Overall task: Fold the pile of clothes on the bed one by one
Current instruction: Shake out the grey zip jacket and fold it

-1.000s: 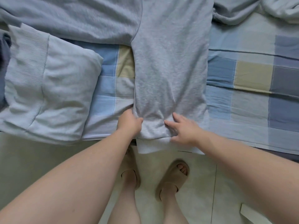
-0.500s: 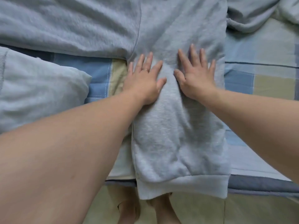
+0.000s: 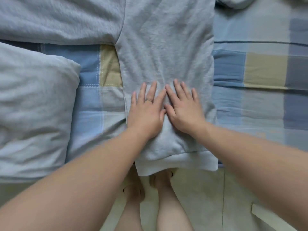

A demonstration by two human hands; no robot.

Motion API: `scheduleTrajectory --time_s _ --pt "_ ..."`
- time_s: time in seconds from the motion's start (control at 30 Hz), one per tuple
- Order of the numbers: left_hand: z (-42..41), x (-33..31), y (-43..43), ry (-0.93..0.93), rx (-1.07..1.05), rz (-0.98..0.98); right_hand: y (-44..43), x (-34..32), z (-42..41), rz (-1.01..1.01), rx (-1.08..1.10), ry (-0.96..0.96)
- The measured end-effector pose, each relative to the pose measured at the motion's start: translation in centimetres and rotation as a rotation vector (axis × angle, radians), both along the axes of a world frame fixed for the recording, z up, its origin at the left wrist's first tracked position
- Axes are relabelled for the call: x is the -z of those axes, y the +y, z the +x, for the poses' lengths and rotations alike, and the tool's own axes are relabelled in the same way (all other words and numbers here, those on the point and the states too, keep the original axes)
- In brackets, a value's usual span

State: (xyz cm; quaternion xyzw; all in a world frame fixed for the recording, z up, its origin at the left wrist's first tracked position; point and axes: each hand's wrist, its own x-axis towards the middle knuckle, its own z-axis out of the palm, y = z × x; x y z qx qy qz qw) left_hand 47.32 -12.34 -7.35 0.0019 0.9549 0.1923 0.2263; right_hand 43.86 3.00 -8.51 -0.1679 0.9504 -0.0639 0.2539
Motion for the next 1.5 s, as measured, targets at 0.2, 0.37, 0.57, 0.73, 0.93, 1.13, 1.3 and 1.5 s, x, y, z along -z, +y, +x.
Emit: scheduleTrajectory --time_s 0.2,0.37,0.57,0.73,0.93,1.13,1.3,1.5 --pt "9.1 1.4 0.2 0.069 0.13 -0.067 2.7 0.0 9.7 0.037 -0.02 -0.089" --pt "13.0 -0.9 -0.2 -0.069 0.306 -0.113 5.0 -1.4 15.3 0.096 -0.029 -0.132" --pt "12.9 -6.7 0.5 -0.579 0.347 -0.084 4.7 -6.7 10.5 0.152 -0.047 -0.637" --pt "5.0 -14.0 -0.9 -0.799 -0.187 0.214 5.0 -14.4 3.1 0.079 0.106 -0.729" --pt "-4.1 -18.9 -7.4 -0.482 -0.514 0.281 1.5 -21.4 -4.6 0.019 0.061 -0.536" --pt "-10.3 -19.3 -18.1 -0.249 -0.43 0.109 -8.9 -22.6 -11.5 -0.02 -0.051 -0.333" --pt "-13.7 -17.1 -30.8 -0.209 -0.323 -0.036 -20.5 -18.7 -14.5 0.005 -0.188 -0.241" --pt "-16.9 -13.1 -46.5 -0.217 -0.423 -0.159 -36.1 -12.6 -17.2 -0.074 -0.195 -0.21"
